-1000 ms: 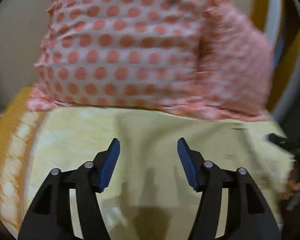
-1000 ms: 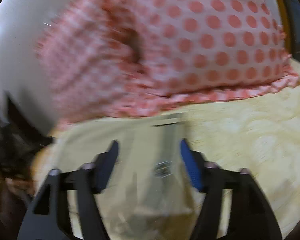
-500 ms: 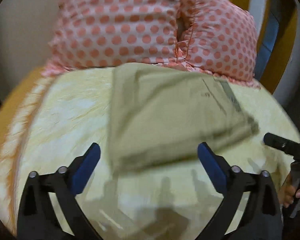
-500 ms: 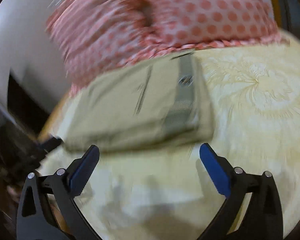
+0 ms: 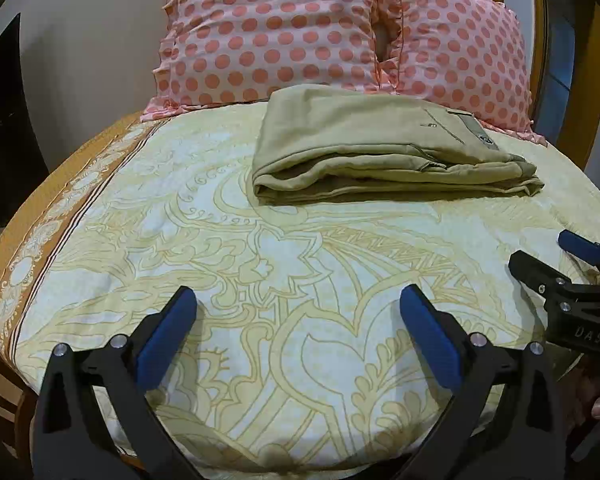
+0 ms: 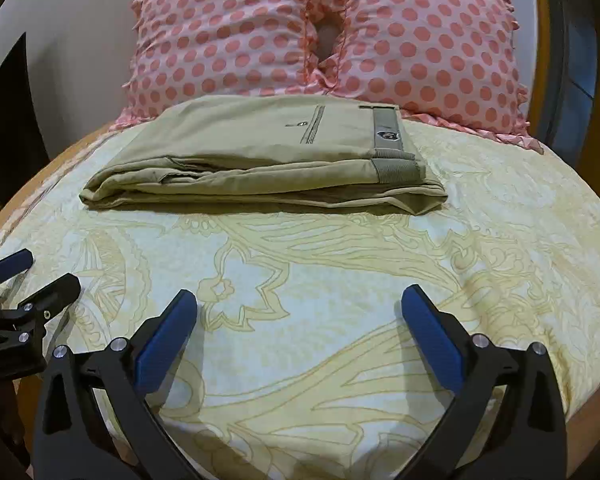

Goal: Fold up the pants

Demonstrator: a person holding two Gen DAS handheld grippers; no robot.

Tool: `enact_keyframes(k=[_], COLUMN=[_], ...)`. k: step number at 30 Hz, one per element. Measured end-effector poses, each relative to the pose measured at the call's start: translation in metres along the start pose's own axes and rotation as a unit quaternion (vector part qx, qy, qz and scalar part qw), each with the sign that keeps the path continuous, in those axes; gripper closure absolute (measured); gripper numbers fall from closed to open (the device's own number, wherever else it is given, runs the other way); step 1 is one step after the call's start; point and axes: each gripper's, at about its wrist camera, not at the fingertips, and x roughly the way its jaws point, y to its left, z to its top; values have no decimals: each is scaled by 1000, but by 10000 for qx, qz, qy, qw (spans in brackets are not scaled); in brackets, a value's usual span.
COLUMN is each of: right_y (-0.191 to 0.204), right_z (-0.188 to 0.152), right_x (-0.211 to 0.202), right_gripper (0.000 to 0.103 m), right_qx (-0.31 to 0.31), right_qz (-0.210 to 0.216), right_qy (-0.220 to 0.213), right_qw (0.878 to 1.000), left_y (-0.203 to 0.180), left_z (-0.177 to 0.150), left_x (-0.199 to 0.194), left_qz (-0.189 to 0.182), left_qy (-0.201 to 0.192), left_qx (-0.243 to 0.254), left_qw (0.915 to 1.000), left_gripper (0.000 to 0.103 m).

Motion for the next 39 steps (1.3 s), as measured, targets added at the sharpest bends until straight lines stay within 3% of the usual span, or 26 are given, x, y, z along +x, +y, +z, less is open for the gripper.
enact_keyframes(k=[39], right_y=[-1], right_z=[2], right_x=[5], right_gripper=[1], right_qx=[13], right_qz=[-28], right_qy=[-22], right_qw=[10000], left_y=[-2], left_z=[-4], left_x=[-2], left_qz=[29], left_qy=[-86], left_qx=[-29], left_qw=[10000], left_gripper=[2])
